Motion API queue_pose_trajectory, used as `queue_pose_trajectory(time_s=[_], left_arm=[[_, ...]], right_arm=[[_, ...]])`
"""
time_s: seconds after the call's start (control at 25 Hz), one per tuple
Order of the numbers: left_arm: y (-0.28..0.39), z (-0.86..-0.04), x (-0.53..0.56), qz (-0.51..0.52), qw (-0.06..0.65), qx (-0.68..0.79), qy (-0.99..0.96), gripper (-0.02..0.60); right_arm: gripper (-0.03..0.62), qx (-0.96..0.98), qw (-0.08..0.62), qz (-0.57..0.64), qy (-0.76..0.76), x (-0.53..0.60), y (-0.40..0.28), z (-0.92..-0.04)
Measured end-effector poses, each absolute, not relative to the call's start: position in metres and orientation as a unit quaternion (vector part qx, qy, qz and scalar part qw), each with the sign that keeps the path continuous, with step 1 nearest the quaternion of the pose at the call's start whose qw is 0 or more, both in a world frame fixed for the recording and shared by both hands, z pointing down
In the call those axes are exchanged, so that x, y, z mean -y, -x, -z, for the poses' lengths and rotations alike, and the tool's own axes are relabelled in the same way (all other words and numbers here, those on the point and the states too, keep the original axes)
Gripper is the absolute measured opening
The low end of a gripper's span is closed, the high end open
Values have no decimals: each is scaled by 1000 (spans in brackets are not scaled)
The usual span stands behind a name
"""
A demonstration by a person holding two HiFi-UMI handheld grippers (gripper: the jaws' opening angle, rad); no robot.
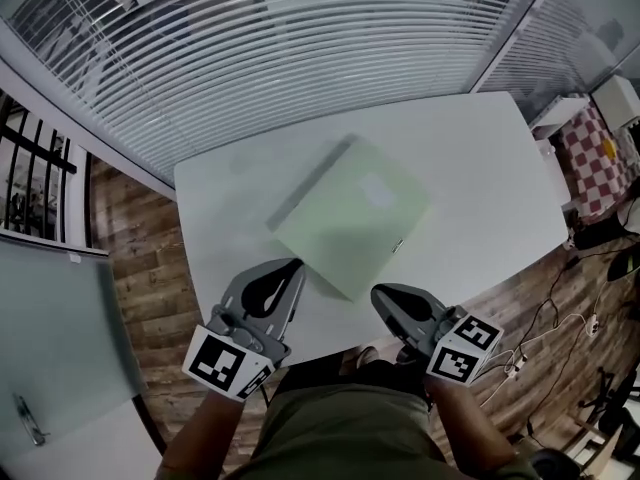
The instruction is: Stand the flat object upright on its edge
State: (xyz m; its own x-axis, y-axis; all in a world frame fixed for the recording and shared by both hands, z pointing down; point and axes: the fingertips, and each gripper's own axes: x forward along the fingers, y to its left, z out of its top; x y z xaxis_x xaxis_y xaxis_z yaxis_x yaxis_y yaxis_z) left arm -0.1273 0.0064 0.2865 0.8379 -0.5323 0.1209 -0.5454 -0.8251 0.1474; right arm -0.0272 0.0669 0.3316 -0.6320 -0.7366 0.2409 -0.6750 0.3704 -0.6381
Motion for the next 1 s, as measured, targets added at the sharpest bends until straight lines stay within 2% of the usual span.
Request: queue_pose_trajectory(time_s=[1.0], left_arm=[[88, -358, 63, -121, 99, 277, -948, 2]], right_arm=[[12, -789, 45, 409, 456, -25, -18, -397]])
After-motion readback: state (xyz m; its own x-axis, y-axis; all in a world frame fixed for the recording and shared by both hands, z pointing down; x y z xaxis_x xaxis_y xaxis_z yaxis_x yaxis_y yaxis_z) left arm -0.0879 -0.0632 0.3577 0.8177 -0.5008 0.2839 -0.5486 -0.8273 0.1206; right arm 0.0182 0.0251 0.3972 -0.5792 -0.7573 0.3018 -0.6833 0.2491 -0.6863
